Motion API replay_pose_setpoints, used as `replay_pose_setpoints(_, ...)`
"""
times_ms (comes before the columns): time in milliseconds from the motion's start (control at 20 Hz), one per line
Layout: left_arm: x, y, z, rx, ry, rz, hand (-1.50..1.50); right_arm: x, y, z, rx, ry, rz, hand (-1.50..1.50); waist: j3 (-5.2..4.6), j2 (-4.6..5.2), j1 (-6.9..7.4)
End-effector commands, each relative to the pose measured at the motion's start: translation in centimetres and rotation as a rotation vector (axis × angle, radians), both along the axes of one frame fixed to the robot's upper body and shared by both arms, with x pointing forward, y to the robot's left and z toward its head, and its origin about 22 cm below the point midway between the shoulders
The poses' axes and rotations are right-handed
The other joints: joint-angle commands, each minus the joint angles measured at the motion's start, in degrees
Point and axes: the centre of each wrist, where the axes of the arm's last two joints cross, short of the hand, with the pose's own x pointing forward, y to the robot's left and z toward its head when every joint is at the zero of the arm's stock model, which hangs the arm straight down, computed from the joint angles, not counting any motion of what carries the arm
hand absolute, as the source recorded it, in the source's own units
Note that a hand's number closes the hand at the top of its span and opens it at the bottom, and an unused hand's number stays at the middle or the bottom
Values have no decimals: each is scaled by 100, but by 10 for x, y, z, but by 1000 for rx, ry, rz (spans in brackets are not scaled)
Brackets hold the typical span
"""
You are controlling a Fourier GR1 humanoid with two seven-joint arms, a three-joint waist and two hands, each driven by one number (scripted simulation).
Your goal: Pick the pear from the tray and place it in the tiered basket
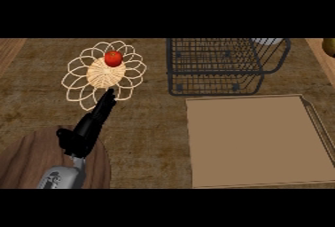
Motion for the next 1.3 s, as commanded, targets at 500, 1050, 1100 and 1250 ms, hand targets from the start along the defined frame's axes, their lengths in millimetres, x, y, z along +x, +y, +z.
replay_pose_setpoints(500,3,-9,-6,12,7,-6,0,73,149,84,89,62,32,150,-16,35,59)
replay_pose_setpoints(1050,6,-20,2,-13,-3,-15,0,103,239,57,35,134,82,150,-14,72,157)
replay_pose_setpoints(1100,-5,-17,-10,5,5,-33,0,107,234,33,47,131,92,150,-14,85,175)
replay_pose_setpoints(1250,-3,-5,-16,-12,14,-15,0,110,250,17,42,144,101,150,-16,90,148)
